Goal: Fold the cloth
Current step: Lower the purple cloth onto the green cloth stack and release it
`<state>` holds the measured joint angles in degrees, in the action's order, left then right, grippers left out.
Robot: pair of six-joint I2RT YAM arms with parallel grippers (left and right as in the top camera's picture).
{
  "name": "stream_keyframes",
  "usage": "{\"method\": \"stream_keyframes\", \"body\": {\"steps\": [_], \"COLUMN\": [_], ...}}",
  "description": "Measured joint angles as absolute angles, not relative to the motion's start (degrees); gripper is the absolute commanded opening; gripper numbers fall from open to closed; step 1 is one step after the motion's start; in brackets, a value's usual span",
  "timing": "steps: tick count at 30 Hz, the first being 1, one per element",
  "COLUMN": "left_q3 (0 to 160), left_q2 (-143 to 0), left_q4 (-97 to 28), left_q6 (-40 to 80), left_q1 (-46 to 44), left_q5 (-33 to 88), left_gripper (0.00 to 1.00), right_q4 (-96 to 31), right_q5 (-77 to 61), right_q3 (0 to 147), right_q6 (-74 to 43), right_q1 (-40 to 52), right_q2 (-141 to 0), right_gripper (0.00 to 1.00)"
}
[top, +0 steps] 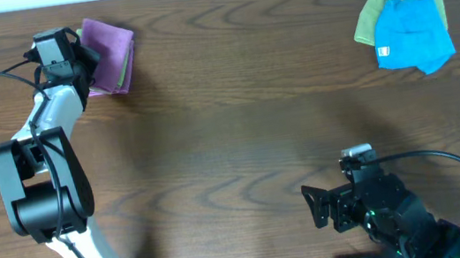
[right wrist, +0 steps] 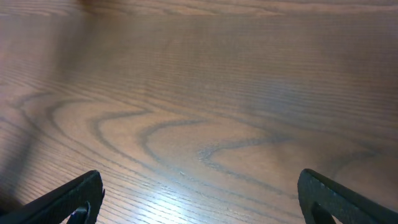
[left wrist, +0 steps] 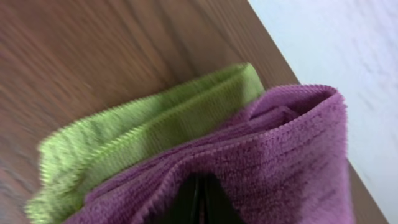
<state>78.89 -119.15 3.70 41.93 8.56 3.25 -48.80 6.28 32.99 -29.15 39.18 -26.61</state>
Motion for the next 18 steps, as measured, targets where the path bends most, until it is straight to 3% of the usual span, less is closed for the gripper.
{"method": "stream_keyframes", "body": {"steps": [10,15,18], "left_q3": [78.9,78.9,78.9], "left_q2": [-119.2,-117.8,-113.8], "left_q4": [3.7,1.8,-1.4], "left_q6": [41.4,37.6,34.7], "left_q1": [8.6,8.6,8.6], "left_q5": [1.5,3.7,4.3], "left_gripper": [0.07,0.35,0.59], "right_q4": [-48.8,-48.8,-48.8], "right_q5": [6.3,6.3,6.3], "right_q3": [33.0,33.0,33.0], "right_q6": [-29.1,-29.1,-29.1], "right_q1": [39.2,39.2,39.2], "right_q2": [-26.6,-26.6,-26.6], "right_gripper": [0.99,0.99,0.99]}}
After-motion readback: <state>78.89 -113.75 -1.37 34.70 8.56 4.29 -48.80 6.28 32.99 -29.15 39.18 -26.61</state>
